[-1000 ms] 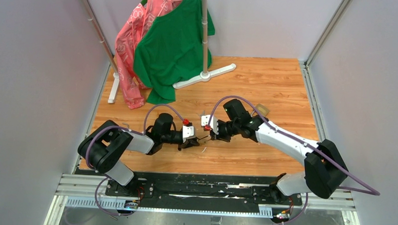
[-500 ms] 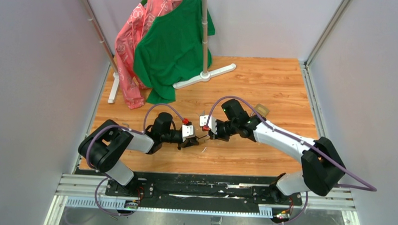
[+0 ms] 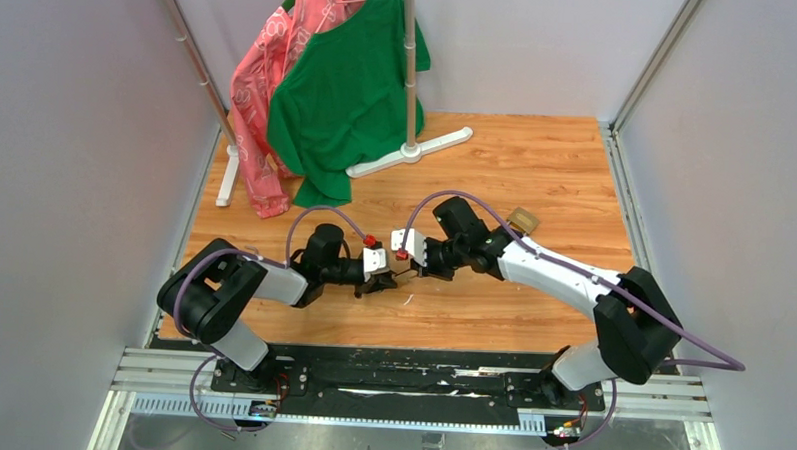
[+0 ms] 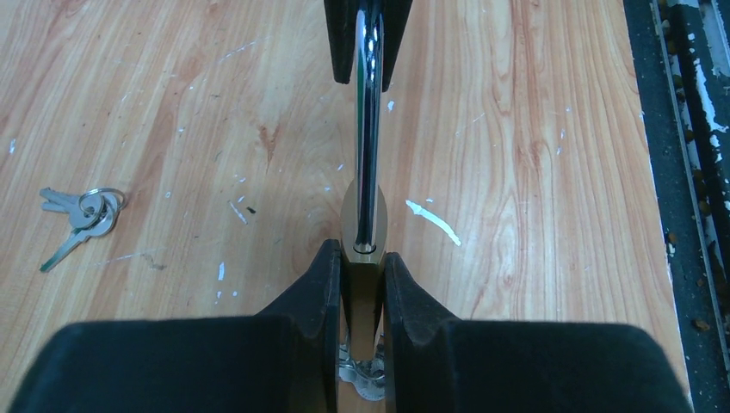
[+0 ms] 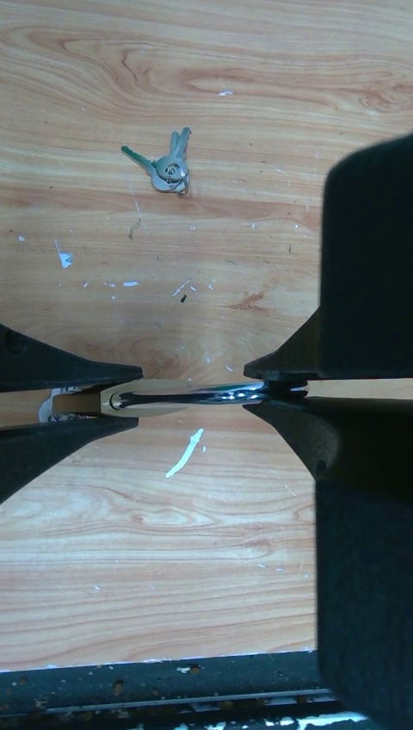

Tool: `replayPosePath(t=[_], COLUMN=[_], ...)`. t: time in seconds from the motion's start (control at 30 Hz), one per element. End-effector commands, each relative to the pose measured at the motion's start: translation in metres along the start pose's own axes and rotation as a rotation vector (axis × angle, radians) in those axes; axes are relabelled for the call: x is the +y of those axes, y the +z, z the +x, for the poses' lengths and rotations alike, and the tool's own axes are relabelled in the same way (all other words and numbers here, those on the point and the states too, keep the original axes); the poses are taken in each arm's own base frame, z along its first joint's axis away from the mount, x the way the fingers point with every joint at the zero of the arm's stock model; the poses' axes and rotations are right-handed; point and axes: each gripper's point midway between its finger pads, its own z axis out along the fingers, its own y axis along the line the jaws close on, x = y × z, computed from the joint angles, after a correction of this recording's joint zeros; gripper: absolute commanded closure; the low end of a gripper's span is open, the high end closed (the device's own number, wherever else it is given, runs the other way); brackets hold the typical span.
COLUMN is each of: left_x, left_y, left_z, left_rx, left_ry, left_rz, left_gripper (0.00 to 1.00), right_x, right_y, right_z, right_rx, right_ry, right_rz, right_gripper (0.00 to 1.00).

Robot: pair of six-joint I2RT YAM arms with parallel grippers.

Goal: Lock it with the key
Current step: Lock the lock.

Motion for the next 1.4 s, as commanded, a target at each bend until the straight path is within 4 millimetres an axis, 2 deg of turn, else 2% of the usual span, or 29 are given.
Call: replayPosePath(t=[0.0,0.23,0.4,0.5,0.6,0.67,0.77,0.8,0.9,0.97,1.1,1.17,1.3,1.37], left_x=[-0.007,-0.005,-0.004,-0.004,0.001,0.004,0.009,0.010,0.006,0.007,0.002,-0.003,-0.003,-0.003], left_y=[0.013,0.014,0.015,0.015,0.013,0.011,0.005,0.003,-0.003,-0.007,-0.014,-0.017,-0.019,-0.020], left_z=[-0.031,-0.031,-0.031,-0.033,-0.037,-0.045,-0.069,-0.077,-0.085,-0.087,-0.087,-0.089,-0.095,-0.098], left_rx=[-0.108,-0.112,-0.113,-0.116,-0.114,-0.125,-0.157,-0.165,-0.150,-0.134,-0.103,-0.096,-0.096,-0.102], left_ry=[0.112,0.103,0.096,0.096,0.086,0.084,0.082,0.084,0.077,0.079,0.087,0.114,0.117,0.127], left_rz=[0.091,0.081,0.079,0.078,0.055,0.042,0.042,0.051,0.076,0.075,0.104,0.124,0.133,0.133], left_gripper=[1.00,1.00,1.00,1.00,1.00,1.00,1.00,1.00,1.00,1.00,1.00,1.00,1.00,1.00], right_x=[0.040,0.048,0.047,0.034,0.019,0.013,0.015,0.018,0.020,0.023,0.031,0.029,0.018,0.013], right_y=[0.052,0.070,0.072,0.059,0.037,0.022,0.003,-0.001,-0.017,-0.026,-0.039,-0.047,-0.069,-0.075], right_z=[0.011,0.022,0.024,0.016,-0.001,-0.007,-0.014,-0.017,-0.030,-0.034,-0.030,-0.032,-0.047,-0.051], right_rx=[-0.038,-0.017,0.002,-0.011,-0.051,-0.064,-0.085,-0.089,-0.109,-0.124,-0.123,-0.131,-0.182,-0.192], right_ry=[0.102,0.171,0.164,0.175,0.173,0.164,0.138,0.135,0.147,0.149,0.153,0.148,0.128,0.125], right_rz=[-0.120,-0.149,-0.157,-0.120,-0.072,-0.036,-0.020,-0.024,-0.025,-0.029,-0.018,0.009,0.073,0.091], right_gripper=[1.00,1.00,1.00,1.00,1.00,1.00,0.99,0.93,0.65,0.60,0.61,0.60,0.48,0.46])
